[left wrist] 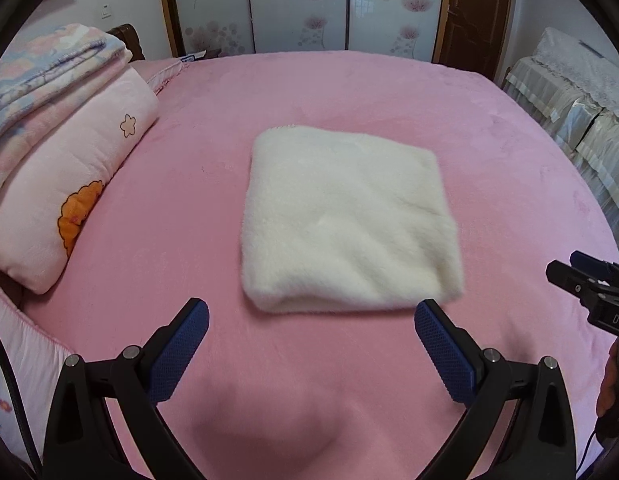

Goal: Fold large clothes

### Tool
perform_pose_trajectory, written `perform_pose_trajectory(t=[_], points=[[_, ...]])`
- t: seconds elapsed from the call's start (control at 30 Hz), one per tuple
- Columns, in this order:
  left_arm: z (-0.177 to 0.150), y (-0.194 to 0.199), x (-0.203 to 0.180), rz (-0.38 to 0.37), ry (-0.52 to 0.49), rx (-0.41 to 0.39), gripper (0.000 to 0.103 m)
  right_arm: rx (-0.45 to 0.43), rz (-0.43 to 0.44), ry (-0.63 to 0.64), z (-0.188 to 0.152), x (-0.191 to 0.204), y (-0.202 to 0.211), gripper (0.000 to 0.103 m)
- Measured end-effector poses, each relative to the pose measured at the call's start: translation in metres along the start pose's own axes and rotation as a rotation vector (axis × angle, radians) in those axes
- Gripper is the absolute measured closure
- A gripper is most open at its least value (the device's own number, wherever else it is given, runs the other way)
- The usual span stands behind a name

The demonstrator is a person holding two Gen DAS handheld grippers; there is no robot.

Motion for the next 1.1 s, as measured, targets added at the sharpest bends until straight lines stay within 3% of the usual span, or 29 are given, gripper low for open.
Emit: perform_pose_trajectory(t=[0.3, 0.6, 0.83, 1.1], points=[[-0.055, 0.082, -0.034, 0.009, 0.016, -0.003, 0.000, -0.032, 0.000, -0.038, -0.065, -0.011, 0.086, 0.023], [-0.136, 0.155, -0.084, -0.020, 0.006, -0.039, 0.000, -0.118, -0.011, -0.058, -0.138, -0.021, 0.173, 0.022], [-0.196, 0.210, -0.122, 0.001, -0.002, -0.118, 0.000, -0.191, -0.054, -0.077, -0.195, -0.036, 0.222, 0.022], [-0.247, 0.247, -0.149, -0.065, 0.043, -0.149, 0.000, -0.249, -0.072, -0.074, -0.250, -0.038, 0.258, 0.021]])
Point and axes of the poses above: each gripper's, at about its wrist camera, not at the fingertips, and y roughly against the way its jaws point, x to its left, z to its top, the point moved 6 cm from there along -y, roughly the way its jaws point, and after that the axes turned 7 degrees about x, right-handed, at the moved point
